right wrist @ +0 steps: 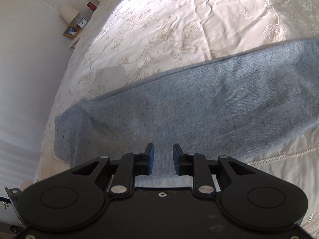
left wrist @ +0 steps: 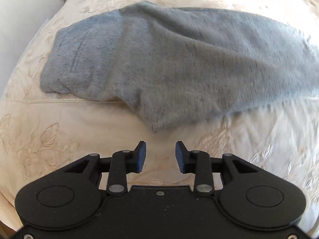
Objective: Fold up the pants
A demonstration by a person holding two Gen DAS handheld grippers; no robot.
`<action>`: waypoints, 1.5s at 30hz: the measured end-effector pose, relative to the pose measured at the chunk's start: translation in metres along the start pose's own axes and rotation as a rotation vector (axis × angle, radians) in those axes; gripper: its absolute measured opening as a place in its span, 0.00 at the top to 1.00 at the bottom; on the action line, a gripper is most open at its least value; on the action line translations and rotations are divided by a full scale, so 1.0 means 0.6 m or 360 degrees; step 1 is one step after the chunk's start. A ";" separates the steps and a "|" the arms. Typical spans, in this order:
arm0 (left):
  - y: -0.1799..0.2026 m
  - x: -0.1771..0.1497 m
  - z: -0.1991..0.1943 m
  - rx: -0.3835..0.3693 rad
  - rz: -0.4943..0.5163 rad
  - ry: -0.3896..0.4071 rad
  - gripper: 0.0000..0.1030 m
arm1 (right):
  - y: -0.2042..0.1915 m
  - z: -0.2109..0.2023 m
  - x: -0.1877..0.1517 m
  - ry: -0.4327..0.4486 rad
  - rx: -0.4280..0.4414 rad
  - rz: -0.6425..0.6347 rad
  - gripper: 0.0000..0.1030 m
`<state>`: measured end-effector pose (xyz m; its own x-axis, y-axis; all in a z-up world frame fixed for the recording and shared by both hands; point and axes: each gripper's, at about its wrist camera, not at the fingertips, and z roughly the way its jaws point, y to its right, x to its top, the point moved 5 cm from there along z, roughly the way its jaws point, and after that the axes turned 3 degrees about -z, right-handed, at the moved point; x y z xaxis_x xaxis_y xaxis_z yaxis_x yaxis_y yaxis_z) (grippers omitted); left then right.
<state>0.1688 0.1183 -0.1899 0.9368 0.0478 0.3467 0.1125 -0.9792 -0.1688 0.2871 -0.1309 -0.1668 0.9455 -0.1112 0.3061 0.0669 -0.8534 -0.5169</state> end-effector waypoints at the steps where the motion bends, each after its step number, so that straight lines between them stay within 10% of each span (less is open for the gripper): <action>1: 0.001 -0.002 0.005 0.0021 -0.0001 0.0013 0.56 | -0.005 0.000 -0.009 -0.0007 -0.0002 0.0003 0.77; 8: -0.010 0.035 0.009 0.0187 0.0007 0.0201 0.54 | -0.025 -0.015 -0.052 -0.0044 -0.0045 -0.0002 0.77; 20: -0.019 0.116 0.026 0.0055 0.0096 0.0105 0.55 | -0.063 -0.002 -0.127 -0.0024 -0.0021 0.0069 0.77; 24: -0.013 0.135 0.034 0.0008 0.0191 0.0142 0.84 | -0.089 0.035 -0.132 -0.0037 -0.0002 0.0109 0.76; 31: -0.041 0.162 0.009 0.0010 0.0242 0.0108 0.92 | -0.130 0.095 -0.130 -0.0001 0.0012 0.0202 0.70; 45: -0.041 0.138 0.003 -0.0028 0.0441 0.0069 0.92 | -0.074 0.184 -0.103 0.0085 0.0070 0.0991 0.64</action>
<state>0.2444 0.1468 -0.1585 0.9159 -0.2306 0.3287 -0.1523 -0.9570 -0.2471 0.2607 -0.0298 -0.2509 0.7942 -0.6071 -0.0244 -0.4774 -0.5987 -0.6431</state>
